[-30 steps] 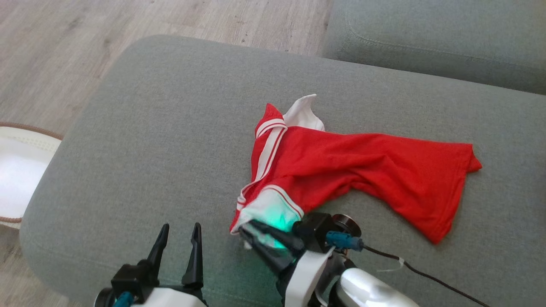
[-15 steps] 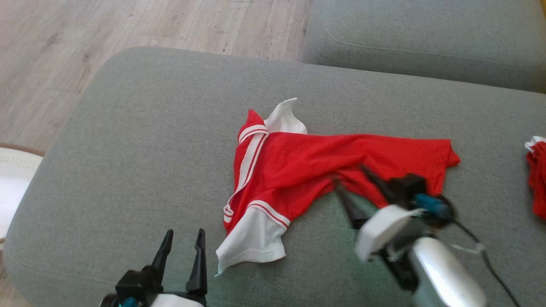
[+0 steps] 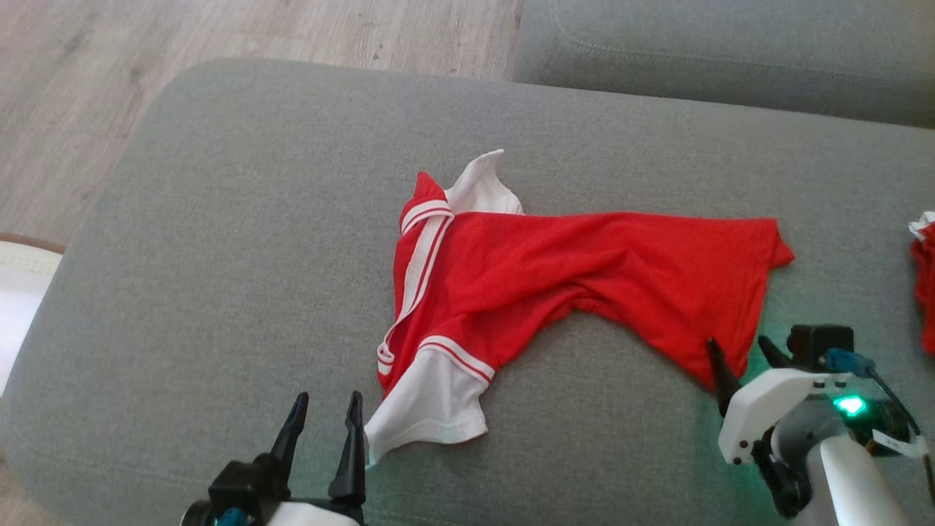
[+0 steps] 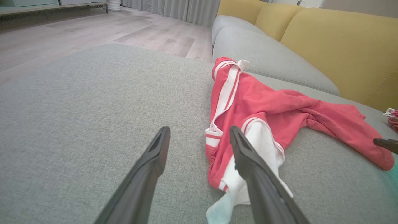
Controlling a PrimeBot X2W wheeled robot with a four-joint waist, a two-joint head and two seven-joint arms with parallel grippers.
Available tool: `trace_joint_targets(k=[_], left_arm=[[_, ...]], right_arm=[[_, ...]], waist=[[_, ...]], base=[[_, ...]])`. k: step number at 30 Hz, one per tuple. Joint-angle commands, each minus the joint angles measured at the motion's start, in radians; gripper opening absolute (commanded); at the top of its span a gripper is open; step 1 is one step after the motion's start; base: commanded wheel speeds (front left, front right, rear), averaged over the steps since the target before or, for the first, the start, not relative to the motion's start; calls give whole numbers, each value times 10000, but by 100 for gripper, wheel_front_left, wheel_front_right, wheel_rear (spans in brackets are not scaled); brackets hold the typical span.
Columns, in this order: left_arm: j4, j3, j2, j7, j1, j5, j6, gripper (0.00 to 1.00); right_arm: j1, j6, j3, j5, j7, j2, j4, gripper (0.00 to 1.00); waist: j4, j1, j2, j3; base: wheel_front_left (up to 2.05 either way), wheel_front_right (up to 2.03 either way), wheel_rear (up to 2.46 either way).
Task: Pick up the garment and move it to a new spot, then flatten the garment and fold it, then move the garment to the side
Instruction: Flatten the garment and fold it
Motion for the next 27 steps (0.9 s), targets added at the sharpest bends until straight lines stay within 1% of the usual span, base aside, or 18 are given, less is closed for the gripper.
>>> trace_joint_targets(k=[1,6,10,11,12,13,14,15,19,23,25,27], left_arm=[[-239,365,43,-100,-584,42,-58,100],[-172,333,16,-111,-710,73,-107,100],[-113,300,1,-116,-780,83,-141,100],[-98,299,4,-117,-785,81,-142,100],[-86,302,7,-118,-786,78,-138,100],[-75,306,11,-119,-783,74,-131,100],[-65,312,16,-121,-776,70,-120,100],[-59,318,22,-122,-765,65,-108,100],[-71,323,40,-120,-729,45,-67,100],[-80,303,58,-104,-677,28,-48,100],[-88,287,72,-90,-641,15,-39,100],[-108,272,86,-72,-611,6,-22,100]], right_arm=[[-548,65,134,128,66,50,-143,100],[-1106,65,-43,454,340,78,574,100],[-1483,65,122,816,293,85,982,100],[-1543,65,201,890,228,86,1012,91],[-1593,65,299,974,143,86,1013,66],[-1636,65,376,1056,34,87,992,46],[-1670,65,459,1115,-98,79,947,32],[-1694,65,531,1130,-256,48,881,22],[-1742,65,708,1045,-863,-17,425,9],[-1658,65,876,904,-1142,-11,-126,10],[-1512,65,1011,854,-1231,-1,-616,0],[-1291,65,1139,868,-1226,12,-1185,0]], waist=[[22,0,-1,93],[80,0,-1,262],[139,0,-1,317],[142,0,-1,315],[138,0,-1,310],[128,0,-1,299],[115,0,-1,285],[94,0,-1,263],[-17,0,-1,158],[-114,0,-1,42],[-168,0,-1,-34],[-207,0,-1,-104]], base=[[0,0,0],[0,0,0],[0,0,0],[0,0,0],[0,0,0],[0,0,0],[0,0,0],[0,0,0],[0,0,0],[0,0,0],[0,0,0],[0,0,0]])
